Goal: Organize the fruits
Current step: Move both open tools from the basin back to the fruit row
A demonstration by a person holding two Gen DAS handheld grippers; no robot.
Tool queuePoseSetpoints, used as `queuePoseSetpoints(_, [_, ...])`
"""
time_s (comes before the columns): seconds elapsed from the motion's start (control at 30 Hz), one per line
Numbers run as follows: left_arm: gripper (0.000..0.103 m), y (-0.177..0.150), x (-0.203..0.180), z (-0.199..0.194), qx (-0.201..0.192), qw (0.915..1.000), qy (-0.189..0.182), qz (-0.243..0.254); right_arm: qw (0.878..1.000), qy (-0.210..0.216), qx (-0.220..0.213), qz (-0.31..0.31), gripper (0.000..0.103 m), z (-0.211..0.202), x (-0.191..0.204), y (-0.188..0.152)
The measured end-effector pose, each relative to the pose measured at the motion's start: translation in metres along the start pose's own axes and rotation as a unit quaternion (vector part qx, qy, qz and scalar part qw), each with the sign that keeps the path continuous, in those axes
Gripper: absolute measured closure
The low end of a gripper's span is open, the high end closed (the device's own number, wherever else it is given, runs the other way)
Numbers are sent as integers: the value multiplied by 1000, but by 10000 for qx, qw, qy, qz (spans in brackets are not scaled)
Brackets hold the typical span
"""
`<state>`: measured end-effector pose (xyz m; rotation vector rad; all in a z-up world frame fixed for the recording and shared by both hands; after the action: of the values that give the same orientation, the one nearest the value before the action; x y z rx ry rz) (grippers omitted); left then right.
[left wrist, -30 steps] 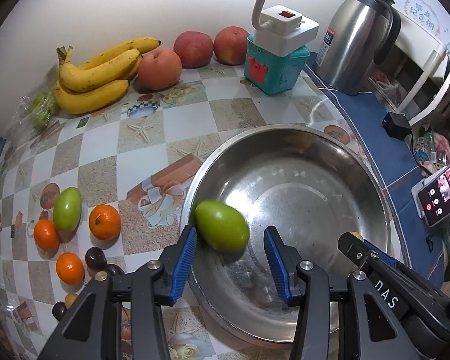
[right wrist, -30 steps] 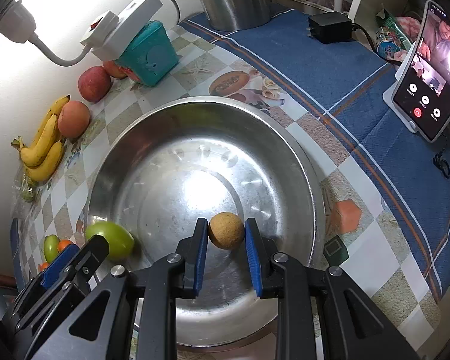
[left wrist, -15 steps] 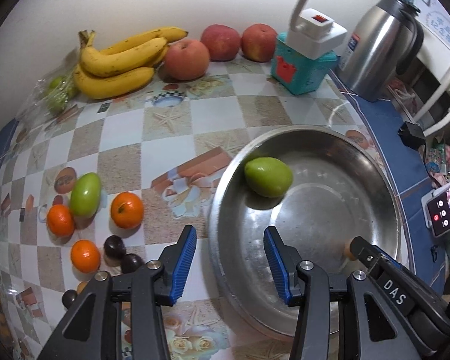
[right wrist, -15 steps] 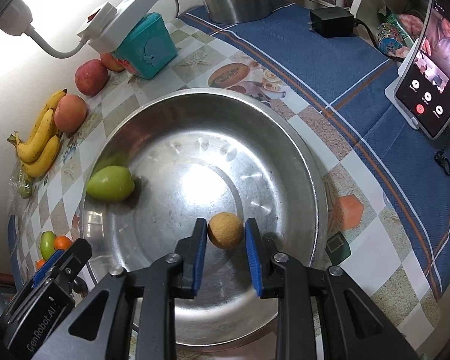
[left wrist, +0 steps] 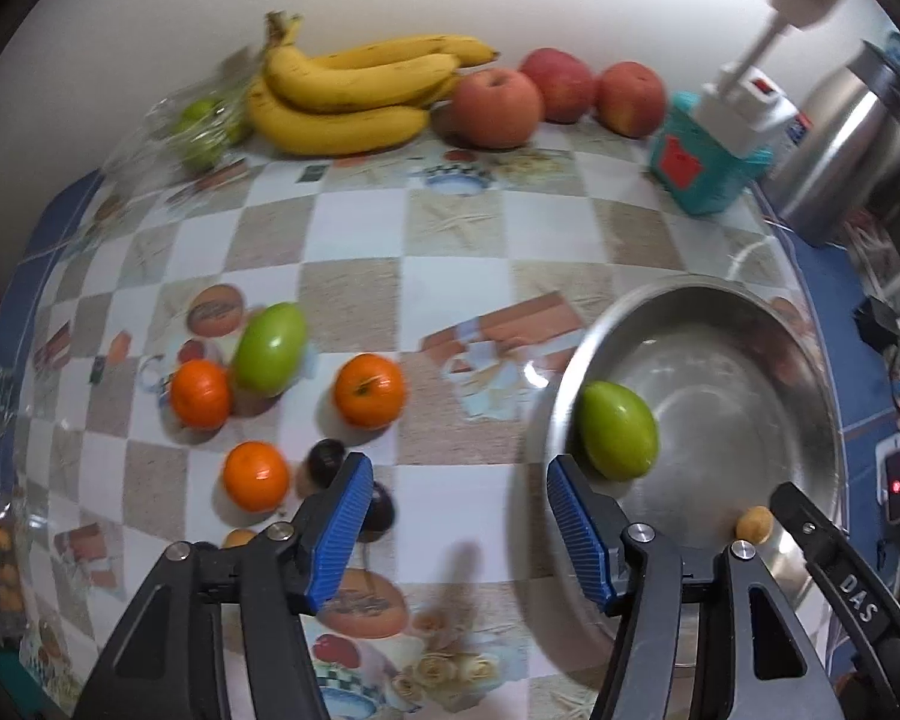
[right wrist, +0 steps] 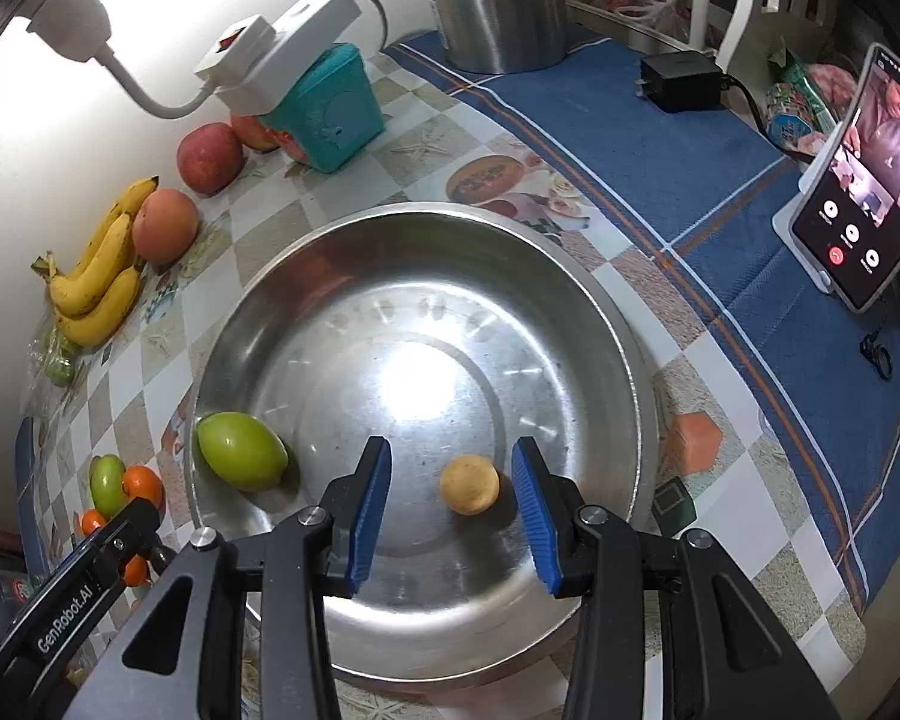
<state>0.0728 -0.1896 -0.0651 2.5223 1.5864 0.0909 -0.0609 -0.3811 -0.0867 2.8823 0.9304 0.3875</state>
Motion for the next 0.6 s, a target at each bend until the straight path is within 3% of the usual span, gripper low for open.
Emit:
queuePoseSetpoints(0.2, [32, -1, 19, 5, 118, 9994, 50, -323, 9999, 14, 6, -141, 60, 0, 8, -1])
queuePoseSetpoints(0.23, [26, -1, 21, 7, 147, 9992, 67, -377, 9998, 11, 22, -172, 57, 1, 10, -1])
queuePoseSetpoints(0.3, [22, -1, 25, 10, 185, 9987, 116, -455, 9997, -24, 40, -219, 31, 3, 12, -2])
queuePoseSetpoints(0.6, [5, -1, 39, 16, 212, 9970, 248, -700, 9990, -80, 52, -427, 24, 5, 19, -4])
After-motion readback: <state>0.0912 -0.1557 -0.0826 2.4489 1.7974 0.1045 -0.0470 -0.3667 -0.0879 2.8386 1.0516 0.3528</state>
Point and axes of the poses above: each gripper's, at about its wrist camera, not at the fingertips, and z roughly the way its jaws point, x to its left, y to its top, the point moved 7 cm from there along z, roughly the way its jaws point, and after that the axes turned 10 degrees about x, right-handed, at the moved point
